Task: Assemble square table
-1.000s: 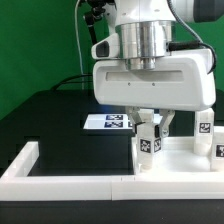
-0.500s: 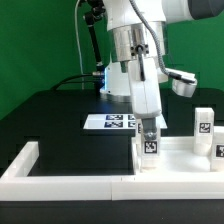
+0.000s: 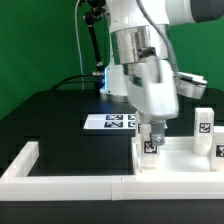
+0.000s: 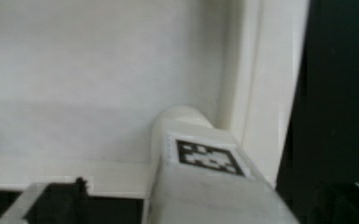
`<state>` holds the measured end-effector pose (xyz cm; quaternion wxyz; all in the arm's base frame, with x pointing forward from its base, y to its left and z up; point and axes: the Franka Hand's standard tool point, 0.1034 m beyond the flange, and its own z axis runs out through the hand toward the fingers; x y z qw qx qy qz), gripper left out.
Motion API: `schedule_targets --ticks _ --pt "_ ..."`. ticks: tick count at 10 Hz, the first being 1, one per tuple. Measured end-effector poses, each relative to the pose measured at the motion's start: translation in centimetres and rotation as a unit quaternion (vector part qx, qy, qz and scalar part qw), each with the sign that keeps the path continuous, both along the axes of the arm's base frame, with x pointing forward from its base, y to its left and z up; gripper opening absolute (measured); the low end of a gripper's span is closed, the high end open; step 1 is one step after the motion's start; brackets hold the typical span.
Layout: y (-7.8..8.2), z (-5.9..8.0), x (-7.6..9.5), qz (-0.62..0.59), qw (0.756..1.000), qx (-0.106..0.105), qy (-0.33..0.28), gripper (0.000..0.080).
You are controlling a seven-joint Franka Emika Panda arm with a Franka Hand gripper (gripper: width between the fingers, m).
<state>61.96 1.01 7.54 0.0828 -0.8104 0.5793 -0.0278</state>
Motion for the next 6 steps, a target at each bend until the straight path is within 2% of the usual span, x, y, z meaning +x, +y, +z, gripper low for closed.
schedule_targets --ticks 4,5,6 --pt "-0.15 0.04 -0.05 0.127 0.992 -0.021 -0.010 0.0649" --pt "-0.18 0.46 0.18 0.235 0.971 -0.051 -0.012 0.0649" --pt "-0.07 0.72 0.46 0.316 0.946 -0.071 -0.022 0.0649"
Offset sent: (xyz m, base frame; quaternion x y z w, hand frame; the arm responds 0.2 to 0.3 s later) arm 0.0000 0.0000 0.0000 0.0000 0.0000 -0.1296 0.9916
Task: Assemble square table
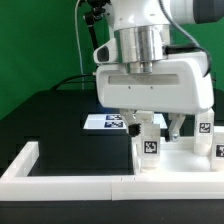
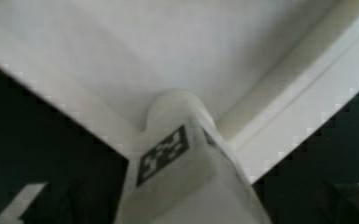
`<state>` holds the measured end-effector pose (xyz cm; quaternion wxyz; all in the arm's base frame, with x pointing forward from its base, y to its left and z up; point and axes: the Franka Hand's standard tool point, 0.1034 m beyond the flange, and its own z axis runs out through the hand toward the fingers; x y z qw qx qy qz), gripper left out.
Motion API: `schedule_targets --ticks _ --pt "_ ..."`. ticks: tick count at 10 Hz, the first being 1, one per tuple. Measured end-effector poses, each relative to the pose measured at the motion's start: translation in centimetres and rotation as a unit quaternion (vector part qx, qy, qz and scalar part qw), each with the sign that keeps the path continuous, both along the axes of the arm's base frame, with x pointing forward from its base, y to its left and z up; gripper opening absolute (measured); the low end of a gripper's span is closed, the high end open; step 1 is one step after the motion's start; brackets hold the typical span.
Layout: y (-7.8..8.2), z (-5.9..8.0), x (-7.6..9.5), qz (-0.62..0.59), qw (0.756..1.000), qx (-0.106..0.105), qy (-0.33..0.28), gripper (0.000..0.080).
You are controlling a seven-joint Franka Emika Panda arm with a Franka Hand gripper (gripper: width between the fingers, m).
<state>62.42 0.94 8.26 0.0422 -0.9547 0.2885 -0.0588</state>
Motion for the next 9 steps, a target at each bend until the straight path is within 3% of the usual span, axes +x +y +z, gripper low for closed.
schedule_targets --ticks 1,2,4,5,6,8,9 --pt "0.33 -0.05 0.10 0.060 0.998 -0.013 -0.006 0.0649" --pt "0.24 -0.11 0.08 0.050 0.999 -0.011 -0.005 0.0649" --pt "0.20 -0.14 0.07 0.039 0.999 -0.010 -0.004 0.0426" --pt "0.20 -0.16 0.05 0.037 0.999 -0.009 -0.004 0.0426" --pt "-0.06 -0.25 -0.04 -0.016 1.000 -0.003 -0.001 0.0297" --pt "-0.33 -0.24 -0.09 -0.120 0.993 0.012 0.012 0.0297" --pt "-0.34 -0.32 -0.19 -0.212 0.977 0.024 0.020 0.0294"
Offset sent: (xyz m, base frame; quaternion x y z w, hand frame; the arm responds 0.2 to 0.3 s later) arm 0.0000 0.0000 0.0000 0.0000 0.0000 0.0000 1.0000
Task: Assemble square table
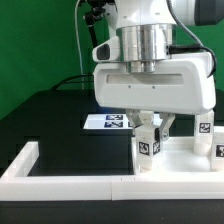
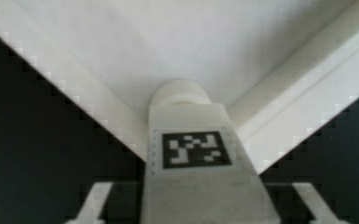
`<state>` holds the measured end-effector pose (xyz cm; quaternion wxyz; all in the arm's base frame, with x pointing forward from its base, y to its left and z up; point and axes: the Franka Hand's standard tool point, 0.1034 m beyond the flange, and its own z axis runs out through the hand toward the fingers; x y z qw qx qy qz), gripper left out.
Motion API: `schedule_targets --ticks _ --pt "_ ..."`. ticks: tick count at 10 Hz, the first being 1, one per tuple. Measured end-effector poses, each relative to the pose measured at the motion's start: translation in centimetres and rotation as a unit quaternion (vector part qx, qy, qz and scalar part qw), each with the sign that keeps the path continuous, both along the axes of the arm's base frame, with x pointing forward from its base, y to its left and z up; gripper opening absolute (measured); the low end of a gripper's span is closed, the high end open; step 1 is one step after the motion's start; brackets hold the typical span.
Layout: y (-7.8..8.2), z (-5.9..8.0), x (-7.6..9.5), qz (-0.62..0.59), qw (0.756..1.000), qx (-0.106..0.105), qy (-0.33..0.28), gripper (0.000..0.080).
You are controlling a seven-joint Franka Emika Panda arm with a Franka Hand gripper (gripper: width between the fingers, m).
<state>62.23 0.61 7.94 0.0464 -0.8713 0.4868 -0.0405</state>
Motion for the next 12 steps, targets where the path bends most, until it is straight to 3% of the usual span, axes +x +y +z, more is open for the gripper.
schedule_targets --ticks 1,3,5,6,9,12 --pt "0.1 -0.2 -0.1 -0.117 0.993 0.026 0.005 0.0294" --pt "0.6 -0.4 0.0 -0.283 0.955 0.081 0.013 0.0293" --pt "1.0 -0.1 0.2 -0.354 0.930 0.096 0.018 0.0294" --pt "0.9 -0.3 0.1 -0.338 0.936 0.093 0.016 0.0294" --pt "1.2 -0.3 -0.1 -0.123 0.991 0.053 0.012 0.0607" --pt "1.1 -0.4 -0.1 -0.015 0.999 0.041 0.005 0.0647"
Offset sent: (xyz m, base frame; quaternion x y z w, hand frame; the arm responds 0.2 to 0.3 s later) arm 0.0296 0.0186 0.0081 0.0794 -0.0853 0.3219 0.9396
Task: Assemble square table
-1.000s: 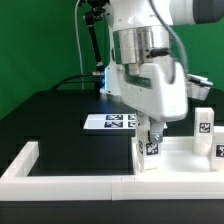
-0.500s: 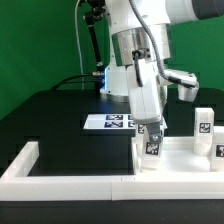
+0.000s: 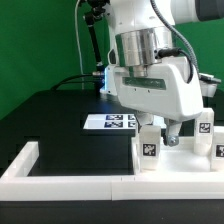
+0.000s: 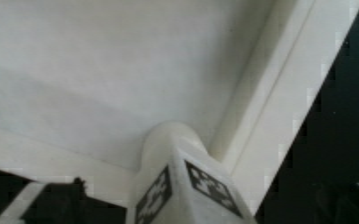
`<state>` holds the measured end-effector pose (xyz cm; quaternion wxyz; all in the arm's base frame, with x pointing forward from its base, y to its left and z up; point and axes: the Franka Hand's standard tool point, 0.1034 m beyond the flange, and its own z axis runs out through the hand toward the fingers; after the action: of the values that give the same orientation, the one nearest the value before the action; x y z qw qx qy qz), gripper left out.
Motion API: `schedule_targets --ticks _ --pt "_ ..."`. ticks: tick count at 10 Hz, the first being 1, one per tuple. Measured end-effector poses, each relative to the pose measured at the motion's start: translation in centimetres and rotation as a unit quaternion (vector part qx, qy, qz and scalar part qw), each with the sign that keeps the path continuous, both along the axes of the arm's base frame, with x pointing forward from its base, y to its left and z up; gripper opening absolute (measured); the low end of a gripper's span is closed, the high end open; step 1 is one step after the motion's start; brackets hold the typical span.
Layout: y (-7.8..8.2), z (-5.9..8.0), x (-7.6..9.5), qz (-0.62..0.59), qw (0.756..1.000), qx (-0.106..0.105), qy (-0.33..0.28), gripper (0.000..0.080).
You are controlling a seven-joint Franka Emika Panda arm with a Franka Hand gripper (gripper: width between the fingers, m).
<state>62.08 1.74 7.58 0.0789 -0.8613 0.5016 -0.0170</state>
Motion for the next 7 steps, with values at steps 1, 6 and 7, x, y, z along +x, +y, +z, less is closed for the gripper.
schedule_targets --ticks 1,6,7 --pt "-0.24 0.00 -0.02 0.055 0.998 -0.011 -0.003 0.0647" --pt "-1.06 0.45 0.63 0.290 0.955 -0.056 -0.018 0.0649" --pt "-1.08 0.45 0.63 0.289 0.955 -0.056 -0.018 0.0531"
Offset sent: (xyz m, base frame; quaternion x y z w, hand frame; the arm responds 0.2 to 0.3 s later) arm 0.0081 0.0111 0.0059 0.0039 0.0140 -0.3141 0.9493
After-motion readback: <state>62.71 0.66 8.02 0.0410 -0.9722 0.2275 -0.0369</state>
